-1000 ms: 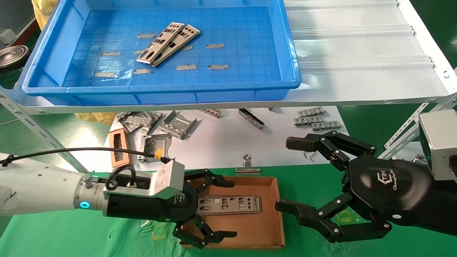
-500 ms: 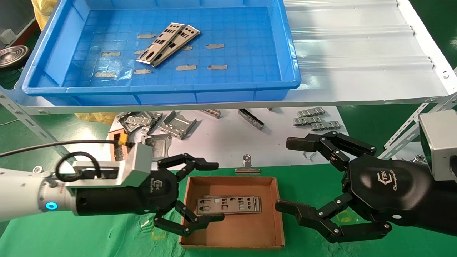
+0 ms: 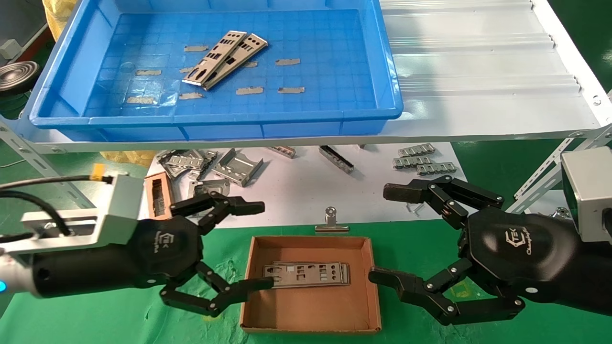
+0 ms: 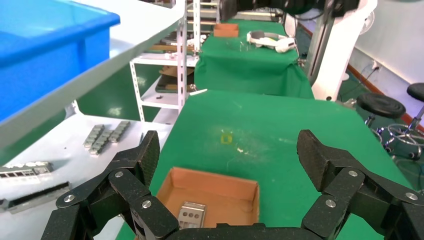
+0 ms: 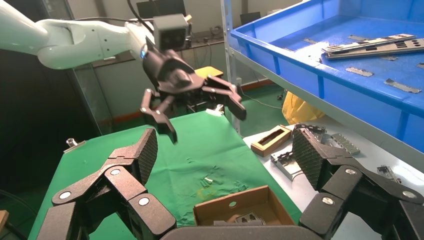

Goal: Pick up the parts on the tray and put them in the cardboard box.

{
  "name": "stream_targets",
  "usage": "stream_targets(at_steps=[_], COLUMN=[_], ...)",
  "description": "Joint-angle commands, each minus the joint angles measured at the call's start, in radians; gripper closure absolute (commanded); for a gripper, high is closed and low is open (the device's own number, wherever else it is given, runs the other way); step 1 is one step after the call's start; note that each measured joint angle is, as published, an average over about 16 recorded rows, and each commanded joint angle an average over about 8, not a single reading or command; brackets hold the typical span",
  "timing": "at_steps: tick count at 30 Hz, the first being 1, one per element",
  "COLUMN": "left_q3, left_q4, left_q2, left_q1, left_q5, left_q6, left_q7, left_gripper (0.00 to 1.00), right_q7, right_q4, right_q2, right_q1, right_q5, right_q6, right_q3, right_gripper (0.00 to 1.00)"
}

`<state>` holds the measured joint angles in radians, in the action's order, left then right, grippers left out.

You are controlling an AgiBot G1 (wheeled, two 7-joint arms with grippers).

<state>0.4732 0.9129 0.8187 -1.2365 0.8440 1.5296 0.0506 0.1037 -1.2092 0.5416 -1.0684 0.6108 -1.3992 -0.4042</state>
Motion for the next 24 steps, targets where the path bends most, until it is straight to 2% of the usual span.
stream_targets(at_steps=[1,16,24], left_q3=[-0.019,-0.161,-0.206], left_q4=[0.036,0.309,0.394], left_q2=[-0.02,-0.172,-0.22], left_q1=[0.016,0.135,0.172], left_q5=[-0.011,-0.094,-0.122], left_q6=[-0.003,-0.028,-0.035], left_q7=[-0.023,-0.198,-0.246], left_gripper=[0.0,0.0,0.0], right_q7=[0.0,0.0,0.0], right_q4=[0.0,0.0,0.0], right_q2=[0.0,0.0,0.0], right_q1=[0.0,0.0,0.0], right_q5=[0.0,0.0,0.0], right_q6=[0.0,0.0,0.0], right_q3=[0.0,0.0,0.0], right_gripper=[0.0,0.0,0.0])
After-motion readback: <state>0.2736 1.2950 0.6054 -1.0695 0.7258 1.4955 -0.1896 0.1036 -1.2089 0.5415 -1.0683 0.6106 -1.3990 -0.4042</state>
